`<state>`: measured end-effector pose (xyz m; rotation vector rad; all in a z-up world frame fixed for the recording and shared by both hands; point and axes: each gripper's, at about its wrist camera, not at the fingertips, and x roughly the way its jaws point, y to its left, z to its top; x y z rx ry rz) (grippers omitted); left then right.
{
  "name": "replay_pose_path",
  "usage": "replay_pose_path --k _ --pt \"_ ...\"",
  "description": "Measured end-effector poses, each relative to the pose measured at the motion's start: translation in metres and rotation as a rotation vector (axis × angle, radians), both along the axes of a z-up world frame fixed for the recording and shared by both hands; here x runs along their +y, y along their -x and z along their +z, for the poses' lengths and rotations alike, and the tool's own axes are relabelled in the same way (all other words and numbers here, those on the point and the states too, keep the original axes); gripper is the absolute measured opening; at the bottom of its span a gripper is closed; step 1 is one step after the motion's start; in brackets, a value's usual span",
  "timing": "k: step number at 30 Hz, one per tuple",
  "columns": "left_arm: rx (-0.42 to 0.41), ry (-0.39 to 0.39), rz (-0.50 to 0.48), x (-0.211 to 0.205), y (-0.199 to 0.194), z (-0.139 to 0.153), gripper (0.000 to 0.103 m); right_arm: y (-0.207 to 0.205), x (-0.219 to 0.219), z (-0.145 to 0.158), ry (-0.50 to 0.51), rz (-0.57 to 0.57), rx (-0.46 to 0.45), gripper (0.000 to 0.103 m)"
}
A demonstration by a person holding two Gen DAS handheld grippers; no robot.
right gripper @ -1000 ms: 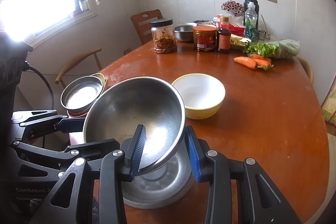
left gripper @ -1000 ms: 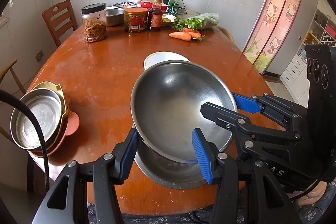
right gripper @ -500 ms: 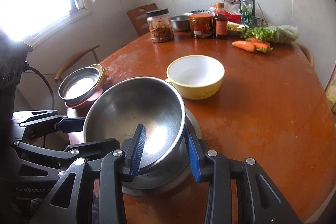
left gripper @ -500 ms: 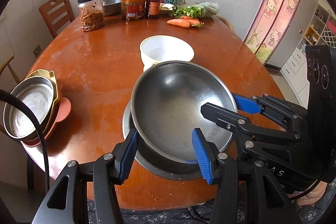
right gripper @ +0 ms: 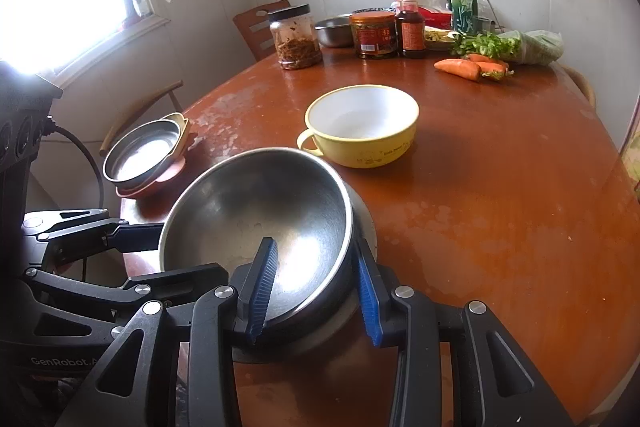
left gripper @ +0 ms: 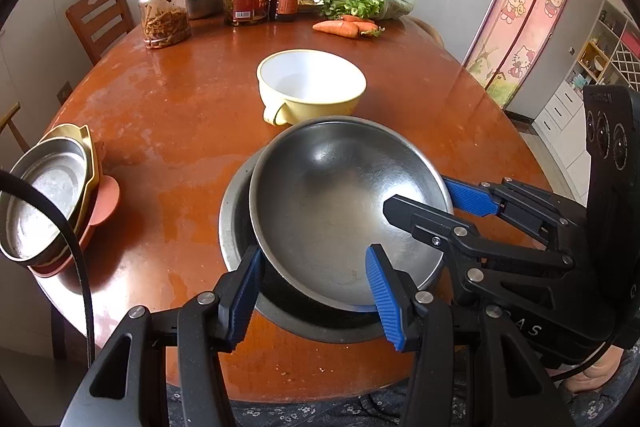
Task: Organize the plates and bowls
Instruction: 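Lower the steel mixing bowl into the basin and open both tools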
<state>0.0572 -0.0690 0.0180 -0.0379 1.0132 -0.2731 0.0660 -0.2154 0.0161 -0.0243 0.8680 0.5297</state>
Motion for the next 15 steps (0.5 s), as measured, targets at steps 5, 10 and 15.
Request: replay_pose_path --k 5,10,15 --pt "0.003 0.004 0.000 0.0014 -0.0006 -0.0018 0.052 0.0000 -0.0001 0.0005 0.008 0.003 -0.006 0.041" --pt "0.003 0.009 0.000 0.0028 -0.0009 -0.0022 0.052 0.0019 0.0020 0.0015 0.021 0.006 -0.015 0.041" --pt "0.002 0.010 -0.002 0.0037 -0.0006 -0.0025 0.052 0.0026 0.0048 0.0015 0.046 0.004 -0.025 0.041"
